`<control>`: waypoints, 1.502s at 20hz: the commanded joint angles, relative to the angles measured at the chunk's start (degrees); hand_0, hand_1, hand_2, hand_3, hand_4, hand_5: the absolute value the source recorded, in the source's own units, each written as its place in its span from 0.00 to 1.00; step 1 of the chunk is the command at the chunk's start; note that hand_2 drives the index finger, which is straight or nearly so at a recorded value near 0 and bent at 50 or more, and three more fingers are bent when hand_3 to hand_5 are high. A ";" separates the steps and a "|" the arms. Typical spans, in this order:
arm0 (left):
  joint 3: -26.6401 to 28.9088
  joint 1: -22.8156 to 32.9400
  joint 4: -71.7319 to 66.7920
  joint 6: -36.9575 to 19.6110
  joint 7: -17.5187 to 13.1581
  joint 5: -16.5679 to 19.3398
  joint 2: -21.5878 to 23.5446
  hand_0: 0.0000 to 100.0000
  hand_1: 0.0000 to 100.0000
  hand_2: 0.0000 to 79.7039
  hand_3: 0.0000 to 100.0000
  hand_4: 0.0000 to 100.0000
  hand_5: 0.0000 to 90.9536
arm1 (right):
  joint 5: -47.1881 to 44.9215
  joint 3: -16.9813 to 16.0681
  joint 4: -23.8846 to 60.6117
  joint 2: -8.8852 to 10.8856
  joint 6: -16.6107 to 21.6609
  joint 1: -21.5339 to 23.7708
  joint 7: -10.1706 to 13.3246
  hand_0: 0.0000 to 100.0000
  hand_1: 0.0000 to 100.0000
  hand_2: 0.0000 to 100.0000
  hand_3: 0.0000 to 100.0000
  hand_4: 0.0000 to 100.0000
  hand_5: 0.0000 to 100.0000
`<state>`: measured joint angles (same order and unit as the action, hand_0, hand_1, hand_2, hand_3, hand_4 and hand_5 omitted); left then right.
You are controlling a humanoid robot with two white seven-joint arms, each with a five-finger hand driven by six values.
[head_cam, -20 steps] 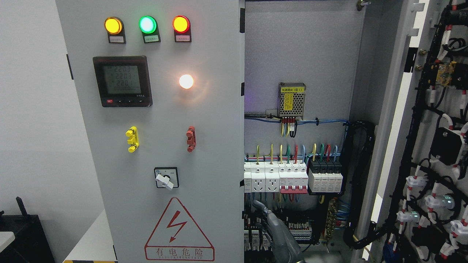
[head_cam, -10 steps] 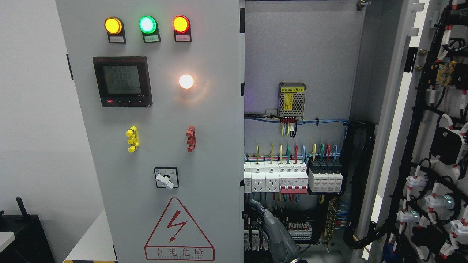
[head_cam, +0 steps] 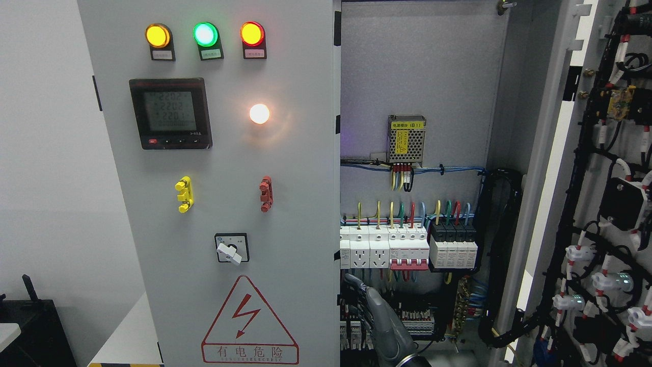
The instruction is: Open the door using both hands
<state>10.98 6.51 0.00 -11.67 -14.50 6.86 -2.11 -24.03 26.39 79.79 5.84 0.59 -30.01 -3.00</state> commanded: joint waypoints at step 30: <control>0.00 0.00 1.50 -0.11 0.00 0.00 0.00 0.00 0.00 0.00 0.00 0.04 0.00 | -4.27 0.42 -1.39 0.67 -1.74 -2.77 -4.12 0.00 0.00 0.00 0.00 0.00 0.00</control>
<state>10.99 6.50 0.00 -12.04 -14.50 6.86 -2.11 -28.17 26.71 78.46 6.24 -1.10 -32.29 -6.63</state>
